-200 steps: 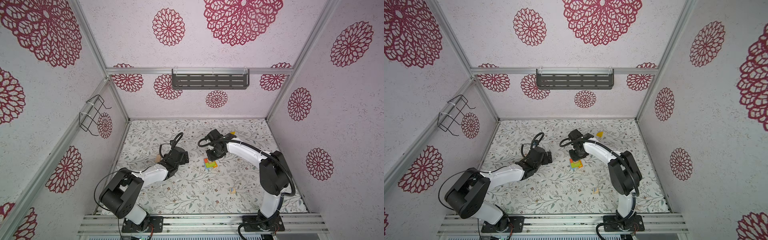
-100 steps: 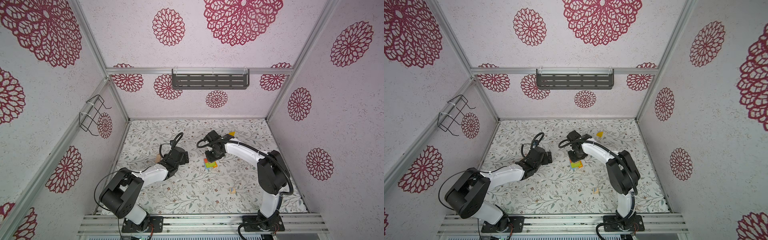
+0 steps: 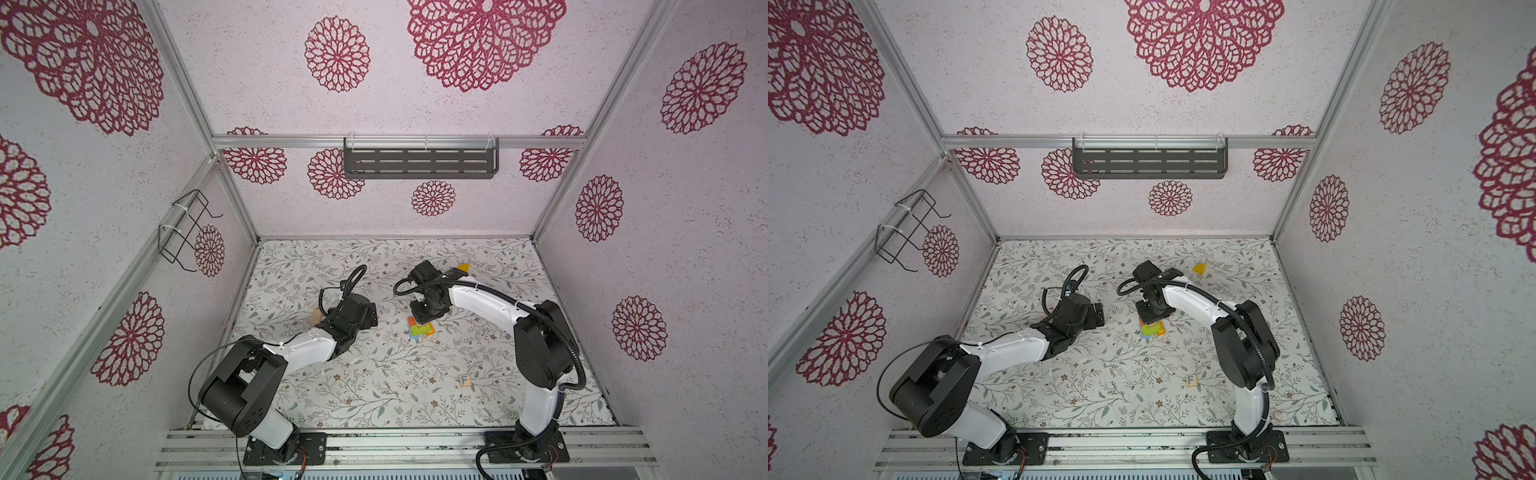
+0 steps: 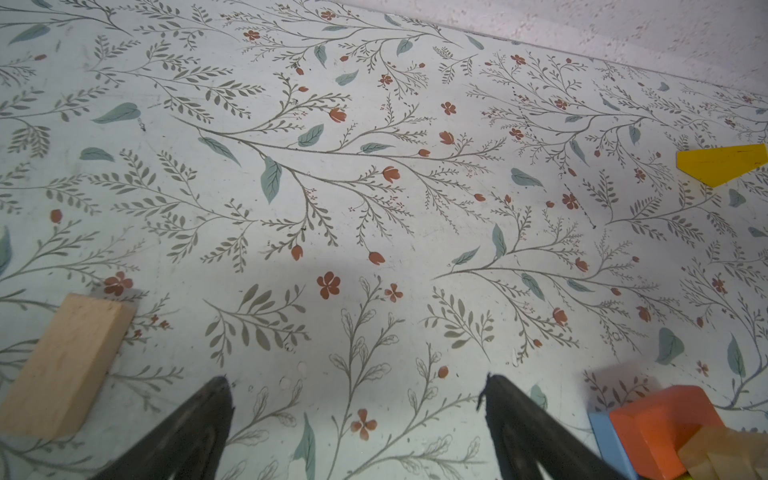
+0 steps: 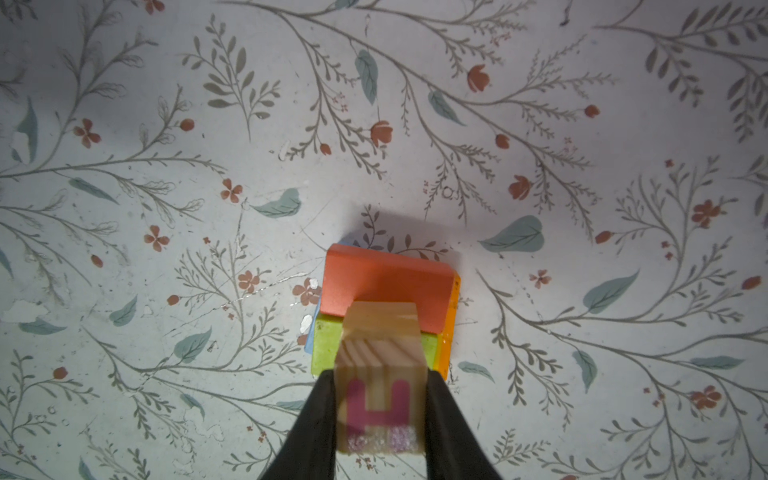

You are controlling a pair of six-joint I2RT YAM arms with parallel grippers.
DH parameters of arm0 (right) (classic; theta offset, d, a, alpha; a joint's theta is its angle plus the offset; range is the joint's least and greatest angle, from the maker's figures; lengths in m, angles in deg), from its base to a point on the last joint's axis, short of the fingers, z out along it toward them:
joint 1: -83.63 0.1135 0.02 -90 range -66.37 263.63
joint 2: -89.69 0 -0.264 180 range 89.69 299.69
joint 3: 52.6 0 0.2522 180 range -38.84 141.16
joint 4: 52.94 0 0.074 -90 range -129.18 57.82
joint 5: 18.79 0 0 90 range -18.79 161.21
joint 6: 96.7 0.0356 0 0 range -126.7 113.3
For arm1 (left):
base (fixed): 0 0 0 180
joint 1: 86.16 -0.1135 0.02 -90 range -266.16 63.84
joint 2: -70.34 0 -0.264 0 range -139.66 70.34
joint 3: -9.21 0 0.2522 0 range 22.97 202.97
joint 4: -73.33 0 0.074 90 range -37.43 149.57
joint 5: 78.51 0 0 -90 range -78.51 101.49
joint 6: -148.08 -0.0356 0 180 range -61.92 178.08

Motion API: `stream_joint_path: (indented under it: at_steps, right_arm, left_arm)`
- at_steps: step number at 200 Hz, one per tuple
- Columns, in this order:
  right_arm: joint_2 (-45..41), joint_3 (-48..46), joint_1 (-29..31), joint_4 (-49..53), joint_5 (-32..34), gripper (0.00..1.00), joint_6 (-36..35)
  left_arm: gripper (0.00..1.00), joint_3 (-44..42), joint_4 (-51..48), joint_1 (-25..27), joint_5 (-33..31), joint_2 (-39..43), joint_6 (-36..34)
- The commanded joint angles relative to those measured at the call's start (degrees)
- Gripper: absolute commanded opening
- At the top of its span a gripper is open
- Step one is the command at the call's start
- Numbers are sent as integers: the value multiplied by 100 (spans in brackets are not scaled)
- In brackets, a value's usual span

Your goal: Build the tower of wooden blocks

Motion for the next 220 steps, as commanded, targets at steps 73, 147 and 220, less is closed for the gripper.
stream_joint_path:
  at_steps: [73,147,220]
  right_arm:
    - [-69,270,92,134,253,37,541]
    - [-259,243,188,167,529,44,1266]
    - [-119,381,277,407,574,59,1139]
  left_arm:
    - [97,89,11,-17,-66,2,20]
    - [97,71,18,-16,-49,37,18]
    - [97,54,31,-16,-56,54,19]
